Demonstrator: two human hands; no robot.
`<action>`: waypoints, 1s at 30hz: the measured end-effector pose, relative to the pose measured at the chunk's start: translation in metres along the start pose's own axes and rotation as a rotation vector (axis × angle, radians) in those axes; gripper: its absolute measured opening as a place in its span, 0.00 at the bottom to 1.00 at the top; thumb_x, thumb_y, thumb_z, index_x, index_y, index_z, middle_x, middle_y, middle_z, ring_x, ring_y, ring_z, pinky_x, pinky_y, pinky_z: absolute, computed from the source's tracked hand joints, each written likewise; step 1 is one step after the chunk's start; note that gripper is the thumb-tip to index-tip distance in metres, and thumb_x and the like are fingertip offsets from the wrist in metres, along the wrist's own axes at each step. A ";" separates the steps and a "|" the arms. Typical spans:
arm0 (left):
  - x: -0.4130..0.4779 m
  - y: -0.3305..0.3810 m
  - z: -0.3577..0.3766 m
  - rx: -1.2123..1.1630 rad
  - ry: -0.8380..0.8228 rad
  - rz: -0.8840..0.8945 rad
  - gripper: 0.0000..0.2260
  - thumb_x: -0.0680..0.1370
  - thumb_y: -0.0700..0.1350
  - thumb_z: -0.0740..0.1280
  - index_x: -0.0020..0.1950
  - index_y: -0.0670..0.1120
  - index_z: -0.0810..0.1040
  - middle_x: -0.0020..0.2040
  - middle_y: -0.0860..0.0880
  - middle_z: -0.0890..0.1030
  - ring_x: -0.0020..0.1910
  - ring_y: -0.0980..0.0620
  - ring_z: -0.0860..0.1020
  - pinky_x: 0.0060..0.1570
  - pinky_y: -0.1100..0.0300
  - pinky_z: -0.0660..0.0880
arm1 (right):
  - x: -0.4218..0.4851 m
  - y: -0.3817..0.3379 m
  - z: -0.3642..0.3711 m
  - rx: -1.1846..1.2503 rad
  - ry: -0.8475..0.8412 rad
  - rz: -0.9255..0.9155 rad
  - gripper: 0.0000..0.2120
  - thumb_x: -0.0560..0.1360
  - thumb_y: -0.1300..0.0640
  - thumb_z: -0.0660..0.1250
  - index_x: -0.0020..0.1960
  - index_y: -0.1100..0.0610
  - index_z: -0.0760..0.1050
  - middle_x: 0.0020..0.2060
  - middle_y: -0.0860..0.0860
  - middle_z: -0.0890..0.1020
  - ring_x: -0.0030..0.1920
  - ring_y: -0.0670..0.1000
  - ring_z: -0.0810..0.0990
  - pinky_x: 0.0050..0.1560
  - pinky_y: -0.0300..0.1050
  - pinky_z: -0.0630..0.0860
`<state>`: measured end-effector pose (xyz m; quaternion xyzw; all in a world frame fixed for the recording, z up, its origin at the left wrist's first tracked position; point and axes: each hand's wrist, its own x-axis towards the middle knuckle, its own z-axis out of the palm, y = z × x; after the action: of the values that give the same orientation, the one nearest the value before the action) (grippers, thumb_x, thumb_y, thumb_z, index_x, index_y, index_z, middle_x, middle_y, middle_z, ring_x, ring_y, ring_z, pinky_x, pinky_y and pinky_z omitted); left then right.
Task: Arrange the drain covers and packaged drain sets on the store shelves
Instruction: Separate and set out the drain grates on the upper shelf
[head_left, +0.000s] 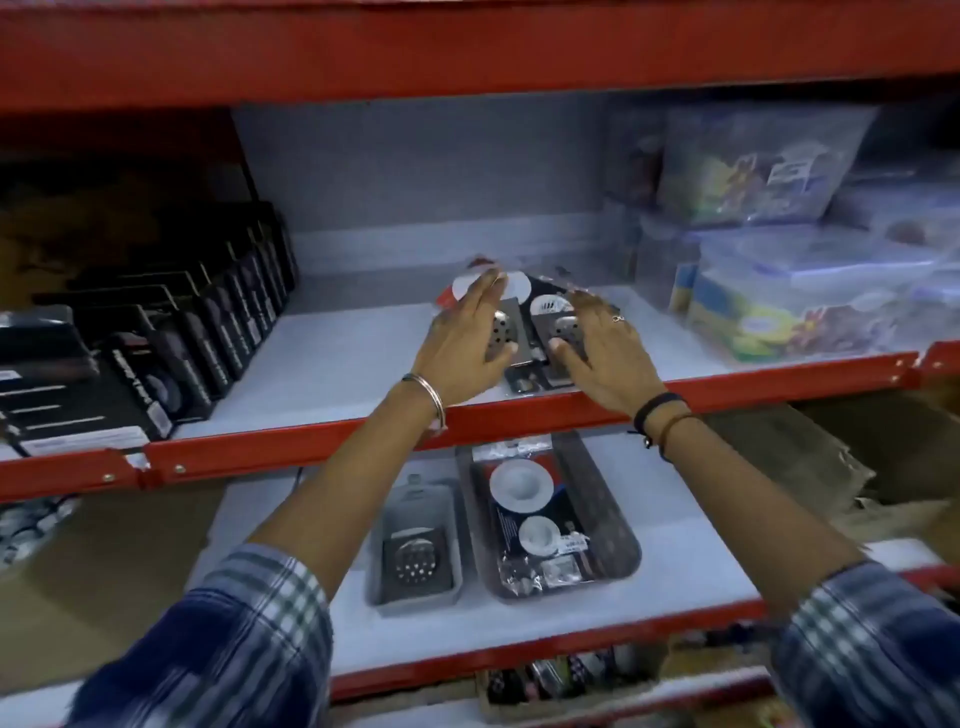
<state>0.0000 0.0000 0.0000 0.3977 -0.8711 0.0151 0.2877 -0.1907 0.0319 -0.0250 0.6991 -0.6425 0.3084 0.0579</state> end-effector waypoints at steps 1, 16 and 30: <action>0.009 -0.004 0.004 0.052 -0.114 -0.040 0.37 0.75 0.52 0.66 0.77 0.44 0.49 0.79 0.46 0.49 0.77 0.46 0.53 0.73 0.45 0.59 | 0.009 0.013 0.002 -0.001 -0.104 0.001 0.33 0.75 0.44 0.60 0.75 0.57 0.55 0.73 0.58 0.64 0.72 0.58 0.64 0.71 0.58 0.63; 0.045 -0.044 0.018 0.348 -0.414 -0.002 0.50 0.64 0.59 0.73 0.77 0.47 0.48 0.72 0.43 0.62 0.70 0.42 0.62 0.68 0.47 0.62 | 0.070 0.060 -0.006 -0.118 -0.580 -0.219 0.48 0.61 0.37 0.75 0.73 0.50 0.57 0.71 0.51 0.63 0.70 0.54 0.63 0.70 0.50 0.62; -0.003 -0.126 -0.051 0.045 -0.496 -0.206 0.48 0.64 0.51 0.76 0.75 0.49 0.50 0.68 0.48 0.67 0.66 0.47 0.64 0.63 0.56 0.67 | 0.090 -0.041 0.003 0.052 -0.538 -0.251 0.48 0.57 0.31 0.72 0.71 0.49 0.63 0.65 0.47 0.68 0.66 0.51 0.67 0.69 0.47 0.65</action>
<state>0.1144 -0.0709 0.0156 0.4821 -0.8694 -0.0927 0.0564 -0.1532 -0.0400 0.0309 0.8309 -0.5352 0.1188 -0.0948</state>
